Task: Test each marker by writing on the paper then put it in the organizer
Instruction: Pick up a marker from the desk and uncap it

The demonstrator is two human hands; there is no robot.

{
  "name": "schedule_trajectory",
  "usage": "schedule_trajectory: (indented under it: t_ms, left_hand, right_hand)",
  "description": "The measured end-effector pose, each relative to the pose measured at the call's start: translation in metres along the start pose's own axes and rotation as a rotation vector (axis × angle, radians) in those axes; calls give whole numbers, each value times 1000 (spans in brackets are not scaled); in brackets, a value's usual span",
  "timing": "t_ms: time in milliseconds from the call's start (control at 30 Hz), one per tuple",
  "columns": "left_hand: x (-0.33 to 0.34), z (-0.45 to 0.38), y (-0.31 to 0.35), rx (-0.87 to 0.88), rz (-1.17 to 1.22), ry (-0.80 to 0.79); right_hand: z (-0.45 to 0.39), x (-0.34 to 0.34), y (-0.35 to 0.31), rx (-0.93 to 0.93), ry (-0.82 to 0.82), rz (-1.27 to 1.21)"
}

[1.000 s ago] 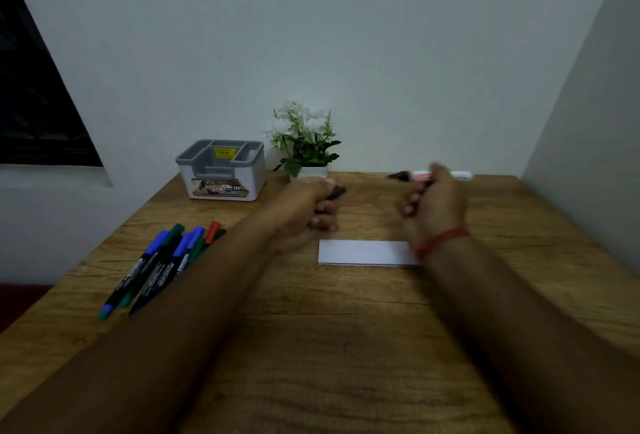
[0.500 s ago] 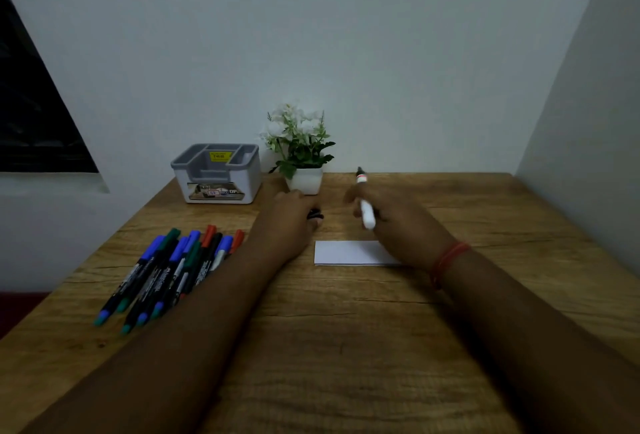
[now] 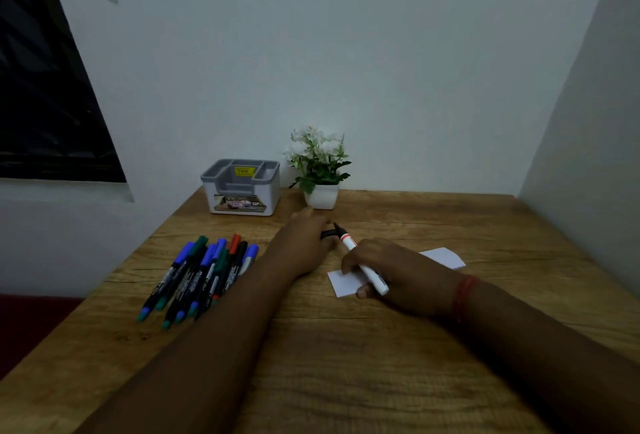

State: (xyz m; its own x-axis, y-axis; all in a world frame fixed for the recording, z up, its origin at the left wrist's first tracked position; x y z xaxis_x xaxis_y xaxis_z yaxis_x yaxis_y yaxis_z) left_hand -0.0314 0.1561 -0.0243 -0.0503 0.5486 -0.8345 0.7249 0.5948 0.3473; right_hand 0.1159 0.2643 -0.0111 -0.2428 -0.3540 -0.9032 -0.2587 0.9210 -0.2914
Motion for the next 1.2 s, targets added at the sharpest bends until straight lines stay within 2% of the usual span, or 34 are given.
schedule_trajectory:
  t_ms: [100,167,333,400,533,733,867,933,1000,1067,1167,1200]
  left_hand:
    - [-22,11,11,37,-63,-13]
    - [-37,22,23,88,-127,-76]
    - [-40,68,36,178,-234,-466]
    - [-36,79,36,201,-215,-557]
    - [-22,83,37,245,-174,-555]
    - [-14,76,26,290,-162,-587]
    - [-13,75,20,334,-154,-620]
    - [-12,78,20,355,-194,-625]
    - [-12,79,22,356,-237,-639]
    - [-12,80,24,350,-259,-656]
    - [-11,80,23,349,-264,-668]
    - [-10,80,22,348,-264,-668]
  right_hand:
    - [25,-2,-7,0,51,-82]
    - [41,-3,-13,0,64,-131]
    - [53,-9,-17,77,88,-270]
    - [56,-12,-17,113,111,-322]
    - [55,-15,-16,192,186,-377]
    - [49,2,-30,264,195,-185]
    - [48,9,-37,285,170,-145]
    - [50,1,-39,319,288,-290]
    - [54,-12,-33,450,518,-622]
    - [52,-15,-27,568,655,-967]
    - [47,-6,-23,749,714,-1438]
    - [47,-3,-23,812,696,-1524]
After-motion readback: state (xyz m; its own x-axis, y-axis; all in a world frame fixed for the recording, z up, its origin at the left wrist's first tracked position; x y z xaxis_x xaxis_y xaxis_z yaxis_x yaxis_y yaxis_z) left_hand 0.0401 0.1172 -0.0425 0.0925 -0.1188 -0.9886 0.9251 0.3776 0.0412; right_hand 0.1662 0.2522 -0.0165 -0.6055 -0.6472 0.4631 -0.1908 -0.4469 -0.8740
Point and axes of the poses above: each hand's wrist, its own z-axis away from the middle knuckle, its own x-axis out of the palm, y = z × x, the point moved 4 cm from there along -z, towards the middle knuckle, and after that the axes turned 11 degrees about y, right-handed, at the moved point
